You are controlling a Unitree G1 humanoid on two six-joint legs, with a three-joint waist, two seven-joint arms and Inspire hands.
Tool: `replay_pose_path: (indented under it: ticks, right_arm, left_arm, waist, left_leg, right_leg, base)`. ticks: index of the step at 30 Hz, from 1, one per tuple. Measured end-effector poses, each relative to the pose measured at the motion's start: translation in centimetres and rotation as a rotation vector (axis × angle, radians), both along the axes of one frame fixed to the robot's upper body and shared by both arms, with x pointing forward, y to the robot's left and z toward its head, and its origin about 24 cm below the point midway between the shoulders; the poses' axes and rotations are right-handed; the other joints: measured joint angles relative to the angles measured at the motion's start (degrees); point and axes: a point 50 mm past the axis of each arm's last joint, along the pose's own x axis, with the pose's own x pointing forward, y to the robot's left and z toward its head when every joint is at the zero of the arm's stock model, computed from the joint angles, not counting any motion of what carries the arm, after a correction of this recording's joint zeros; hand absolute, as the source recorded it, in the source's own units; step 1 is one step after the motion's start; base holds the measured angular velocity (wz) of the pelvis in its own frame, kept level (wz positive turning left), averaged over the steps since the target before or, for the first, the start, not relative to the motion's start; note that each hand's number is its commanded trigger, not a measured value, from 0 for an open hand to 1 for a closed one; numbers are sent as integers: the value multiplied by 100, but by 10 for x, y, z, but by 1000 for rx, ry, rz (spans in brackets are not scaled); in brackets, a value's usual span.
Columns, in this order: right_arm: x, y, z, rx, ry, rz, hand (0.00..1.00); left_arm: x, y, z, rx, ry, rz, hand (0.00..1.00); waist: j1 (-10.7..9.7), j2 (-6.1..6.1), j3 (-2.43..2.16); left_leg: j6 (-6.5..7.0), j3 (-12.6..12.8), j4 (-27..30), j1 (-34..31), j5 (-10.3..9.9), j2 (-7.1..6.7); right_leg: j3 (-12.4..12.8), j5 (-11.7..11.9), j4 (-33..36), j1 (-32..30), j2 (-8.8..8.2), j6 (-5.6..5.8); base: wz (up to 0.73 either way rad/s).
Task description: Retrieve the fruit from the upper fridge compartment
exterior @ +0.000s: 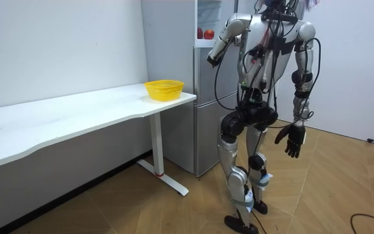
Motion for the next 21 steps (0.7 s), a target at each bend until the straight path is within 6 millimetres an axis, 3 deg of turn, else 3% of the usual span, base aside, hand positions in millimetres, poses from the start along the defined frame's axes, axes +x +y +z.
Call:
replay_pose_path:
  ticks: [15, 21]
  right_arm:
    - [-1, -1, 0, 2, 3, 0, 0]
    - [0, -2, 1, -10, -6, 4, 0]
  left_arm:
    - [-3, -11, 3, -17, -6, -38, 0]
    - [-6, -10, 8, -6, -43, -28, 0]
  waist:
    - [-107, -19, 11]
    - [-14, -24, 4]
  left_leg:
    - [-13, -12, 1, -96, 7, 26]
    - [-16, -77, 2, -142, 5, 24]
  right_leg:
    - [4, 20, 9, -94, 42, -36]
    - [-48, 21, -5, -75, -14, -36]
  base:
    - [0]
    - [5]
